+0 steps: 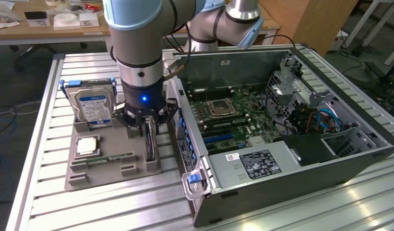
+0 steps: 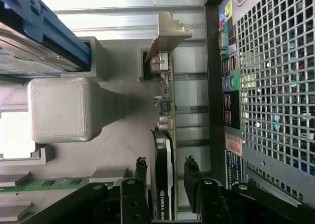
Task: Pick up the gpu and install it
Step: 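Pick up the gpu and move the gpu toward the slot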
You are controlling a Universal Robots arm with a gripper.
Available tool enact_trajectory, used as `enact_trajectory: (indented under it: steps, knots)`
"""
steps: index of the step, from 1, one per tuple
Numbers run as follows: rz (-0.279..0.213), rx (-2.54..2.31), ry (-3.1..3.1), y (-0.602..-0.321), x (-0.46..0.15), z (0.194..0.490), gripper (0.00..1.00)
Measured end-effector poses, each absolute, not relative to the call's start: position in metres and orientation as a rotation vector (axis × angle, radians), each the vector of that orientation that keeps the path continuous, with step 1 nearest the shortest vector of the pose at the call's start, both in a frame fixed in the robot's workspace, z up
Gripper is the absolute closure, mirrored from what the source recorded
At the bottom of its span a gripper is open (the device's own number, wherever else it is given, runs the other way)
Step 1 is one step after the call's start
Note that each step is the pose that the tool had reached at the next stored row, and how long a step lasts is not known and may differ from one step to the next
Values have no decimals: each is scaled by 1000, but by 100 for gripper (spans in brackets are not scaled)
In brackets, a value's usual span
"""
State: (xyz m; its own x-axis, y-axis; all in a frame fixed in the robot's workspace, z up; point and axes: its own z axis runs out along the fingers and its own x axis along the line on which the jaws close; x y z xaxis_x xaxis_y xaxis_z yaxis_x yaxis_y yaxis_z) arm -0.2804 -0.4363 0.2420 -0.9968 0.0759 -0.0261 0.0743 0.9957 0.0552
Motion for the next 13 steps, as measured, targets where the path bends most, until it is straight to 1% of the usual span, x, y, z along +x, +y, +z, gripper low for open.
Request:
enact_trajectory:
  steps: [13]
  knots:
    - [86, 117, 3110, -436, -281, 234, 56]
